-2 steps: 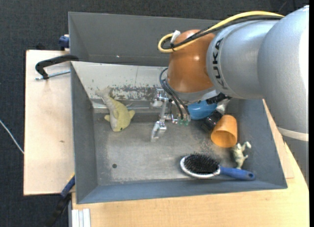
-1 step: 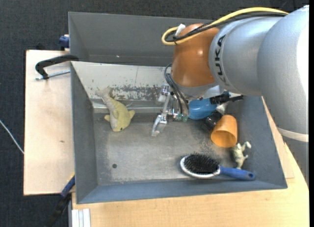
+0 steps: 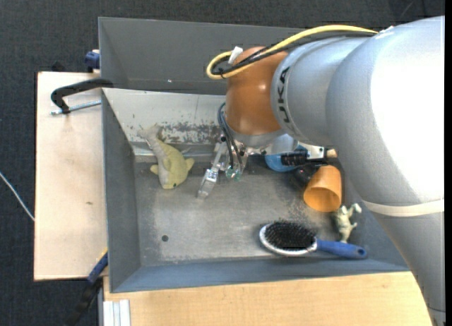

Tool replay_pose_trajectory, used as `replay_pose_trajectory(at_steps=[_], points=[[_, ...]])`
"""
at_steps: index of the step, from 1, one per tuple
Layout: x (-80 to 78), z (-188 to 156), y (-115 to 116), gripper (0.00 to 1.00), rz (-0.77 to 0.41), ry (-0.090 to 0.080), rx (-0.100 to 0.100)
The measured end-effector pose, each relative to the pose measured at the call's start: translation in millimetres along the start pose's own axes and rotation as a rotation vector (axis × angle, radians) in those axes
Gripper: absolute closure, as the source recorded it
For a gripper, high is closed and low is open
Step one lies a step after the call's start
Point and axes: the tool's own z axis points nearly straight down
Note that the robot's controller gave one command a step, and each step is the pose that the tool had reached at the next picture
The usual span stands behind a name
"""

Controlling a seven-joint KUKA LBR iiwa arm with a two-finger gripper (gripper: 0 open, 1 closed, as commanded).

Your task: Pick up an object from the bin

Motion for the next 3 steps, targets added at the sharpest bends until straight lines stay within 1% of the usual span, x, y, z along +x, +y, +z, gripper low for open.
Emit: replay_pose_trajectory(at_steps=[1,2,3], points=[[30.0,1,59,0.0,-0.301,-0.008,-0.005],[30.9,-2,60,1.0,-0.3,0.001,-0.005],[28.5,-58,62,1.0,-0.301,-0.008,-0.006]])
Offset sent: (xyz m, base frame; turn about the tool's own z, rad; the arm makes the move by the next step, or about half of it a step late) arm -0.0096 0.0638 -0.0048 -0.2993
